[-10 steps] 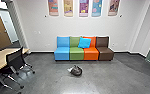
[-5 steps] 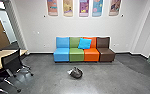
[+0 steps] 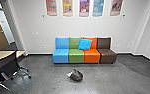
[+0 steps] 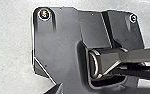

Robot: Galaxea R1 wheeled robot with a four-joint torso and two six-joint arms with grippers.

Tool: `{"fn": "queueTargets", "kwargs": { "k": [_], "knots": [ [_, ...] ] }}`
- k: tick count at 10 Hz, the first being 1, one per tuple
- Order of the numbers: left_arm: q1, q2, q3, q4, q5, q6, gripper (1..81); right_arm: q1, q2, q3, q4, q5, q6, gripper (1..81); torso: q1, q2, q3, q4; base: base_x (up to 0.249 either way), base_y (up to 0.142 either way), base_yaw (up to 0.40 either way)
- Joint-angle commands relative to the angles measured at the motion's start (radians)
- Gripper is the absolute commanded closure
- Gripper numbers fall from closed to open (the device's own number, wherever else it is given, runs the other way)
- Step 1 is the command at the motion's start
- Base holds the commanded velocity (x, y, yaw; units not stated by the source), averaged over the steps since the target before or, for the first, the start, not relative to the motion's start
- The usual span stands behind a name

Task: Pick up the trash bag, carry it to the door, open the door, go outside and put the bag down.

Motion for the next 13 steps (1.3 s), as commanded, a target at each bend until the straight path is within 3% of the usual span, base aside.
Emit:
{"fn": "queueTargets", "kwargs": {
  "k": [1, 13],
  "knots": [
    [-0.039, -0.008, 0.004, -0.006, 0.053, 0.001, 1.0, 0.035, -0.016, 0.008, -0.004, -0.062, -0.008, 1.0, 0.000, 0.000, 0.000, 0.000, 0.191, 0.000, 0.000],
    [-0.039, -0.004, 0.005, -0.006, 0.051, 0.000, 1.0, 0.033, -0.017, 0.016, -0.006, -0.062, -0.008, 1.0, 0.000, 0.000, 0.000, 0.000, 0.191, 0.000, 0.000]
  ]
}}
